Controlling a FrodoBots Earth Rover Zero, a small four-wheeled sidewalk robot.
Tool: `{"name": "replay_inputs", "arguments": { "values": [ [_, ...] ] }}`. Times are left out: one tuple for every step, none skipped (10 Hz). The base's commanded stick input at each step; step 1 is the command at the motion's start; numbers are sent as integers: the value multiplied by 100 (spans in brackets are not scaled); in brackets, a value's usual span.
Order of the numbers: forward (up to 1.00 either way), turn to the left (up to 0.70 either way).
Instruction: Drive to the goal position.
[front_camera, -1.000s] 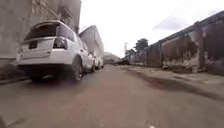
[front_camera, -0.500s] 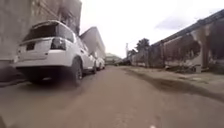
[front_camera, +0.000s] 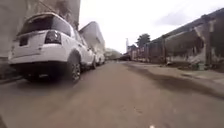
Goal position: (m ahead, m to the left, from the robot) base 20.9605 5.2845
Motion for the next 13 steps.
{"name": "replay_inputs", "arguments": {
  "values": [
    [30, -23],
    [30, 0],
    [30, 0],
    [30, 0],
    [30, 0],
    [30, 0],
    [30, 0],
    [30, 0],
    [30, 0],
    [30, 0],
    [30, 0],
    [30, 0],
    [30, 0]
  ]
}}
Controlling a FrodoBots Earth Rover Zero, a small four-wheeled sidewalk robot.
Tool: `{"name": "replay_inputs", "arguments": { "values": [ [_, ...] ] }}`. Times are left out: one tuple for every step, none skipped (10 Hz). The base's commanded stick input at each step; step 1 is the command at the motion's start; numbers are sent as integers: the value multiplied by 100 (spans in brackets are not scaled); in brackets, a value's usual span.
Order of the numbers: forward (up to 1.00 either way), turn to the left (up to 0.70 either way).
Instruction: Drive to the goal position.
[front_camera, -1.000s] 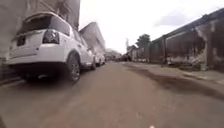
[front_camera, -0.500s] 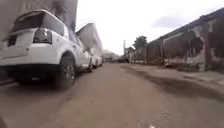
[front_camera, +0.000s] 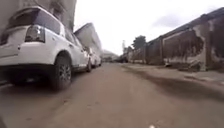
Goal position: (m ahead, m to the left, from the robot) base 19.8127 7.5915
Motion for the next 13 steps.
{"name": "replay_inputs", "arguments": {
  "values": [
    [30, 0],
    [30, 0],
    [30, 0],
    [30, 0],
    [30, 0],
    [30, 0],
    [30, 0],
    [30, 24],
    [30, 47],
    [30, 18],
    [30, 0],
    [30, 0],
    [30, 0]
  ]
}}
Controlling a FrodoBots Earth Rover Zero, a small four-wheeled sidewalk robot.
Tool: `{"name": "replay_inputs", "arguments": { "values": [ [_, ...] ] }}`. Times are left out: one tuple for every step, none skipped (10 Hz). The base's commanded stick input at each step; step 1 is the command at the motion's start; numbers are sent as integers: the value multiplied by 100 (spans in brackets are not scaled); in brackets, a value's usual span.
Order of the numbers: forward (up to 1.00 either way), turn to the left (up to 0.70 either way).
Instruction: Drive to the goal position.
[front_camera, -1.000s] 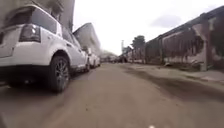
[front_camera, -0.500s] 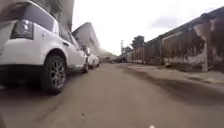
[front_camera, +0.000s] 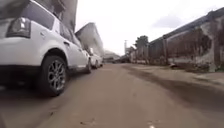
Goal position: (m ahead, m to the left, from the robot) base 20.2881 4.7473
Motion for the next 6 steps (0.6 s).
{"name": "replay_inputs", "arguments": {
  "values": [
    [30, 0],
    [30, 0],
    [30, 0],
    [30, 0],
    [30, 0],
    [30, 0]
  ]
}}
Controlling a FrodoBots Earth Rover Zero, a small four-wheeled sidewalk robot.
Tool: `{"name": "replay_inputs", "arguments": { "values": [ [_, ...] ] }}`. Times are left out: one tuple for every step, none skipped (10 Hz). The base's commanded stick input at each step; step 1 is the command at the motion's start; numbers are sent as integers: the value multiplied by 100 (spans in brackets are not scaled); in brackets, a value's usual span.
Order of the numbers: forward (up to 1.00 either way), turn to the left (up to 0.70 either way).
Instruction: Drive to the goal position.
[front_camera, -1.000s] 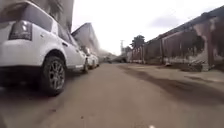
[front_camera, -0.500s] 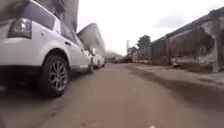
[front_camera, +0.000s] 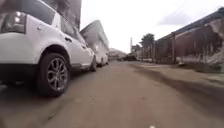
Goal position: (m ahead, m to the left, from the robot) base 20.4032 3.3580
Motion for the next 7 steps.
{"name": "replay_inputs", "arguments": {
  "values": [
    [30, 0],
    [30, 0],
    [30, 0],
    [30, -57],
    [30, -2],
    [30, 0],
    [30, 0]
  ]
}}
